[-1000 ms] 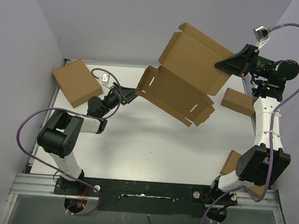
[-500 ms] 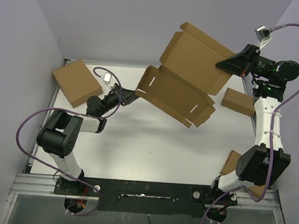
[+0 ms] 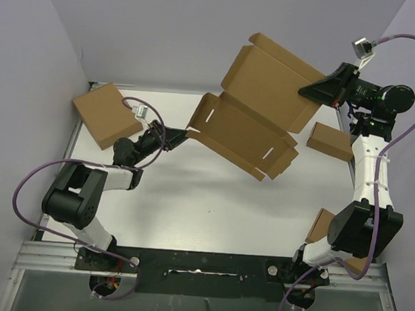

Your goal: Fold the paper box

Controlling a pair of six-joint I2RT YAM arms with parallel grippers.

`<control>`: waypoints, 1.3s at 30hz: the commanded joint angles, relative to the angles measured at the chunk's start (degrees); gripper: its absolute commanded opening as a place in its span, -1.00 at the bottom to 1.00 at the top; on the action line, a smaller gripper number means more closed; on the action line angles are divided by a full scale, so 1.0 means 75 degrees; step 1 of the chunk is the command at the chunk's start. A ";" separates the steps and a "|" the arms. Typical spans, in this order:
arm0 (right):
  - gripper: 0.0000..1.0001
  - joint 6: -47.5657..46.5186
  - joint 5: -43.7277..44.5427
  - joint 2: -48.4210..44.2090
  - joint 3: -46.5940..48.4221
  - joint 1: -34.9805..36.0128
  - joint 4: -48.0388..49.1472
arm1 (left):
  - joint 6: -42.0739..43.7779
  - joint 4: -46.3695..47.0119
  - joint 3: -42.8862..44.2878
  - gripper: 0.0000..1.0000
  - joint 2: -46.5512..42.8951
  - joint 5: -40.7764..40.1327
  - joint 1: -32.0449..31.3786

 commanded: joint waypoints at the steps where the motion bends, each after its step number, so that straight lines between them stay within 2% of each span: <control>1: -1.00 0.0048 0.0150 -0.0282 -0.0045 -0.0065 0.0276 | 0.1205 0.0686 -0.0316 0.03 -0.0920 0.0079 0.0014; 20: -1.00 -0.0064 0.0168 -0.0399 -0.0222 -0.0053 0.0164 | 0.2742 0.0684 -0.0905 0.06 -0.1937 0.0368 -0.0356; 26: -1.00 -0.0020 0.0191 -0.0436 -0.0247 -0.0061 0.0170 | 0.3052 -0.0277 -0.0773 0.04 -0.2051 0.0192 -0.0621; 32: -1.00 0.0079 0.0203 -0.0485 -0.0258 -0.0057 0.0257 | 0.2673 -0.0406 -0.0405 0.03 -0.1722 0.0322 -0.0727; 39: -1.00 0.0215 0.0232 -0.0497 -0.0282 -0.0051 0.0396 | 0.1751 0.0432 -0.0221 -0.07 -0.1065 0.0615 -0.0760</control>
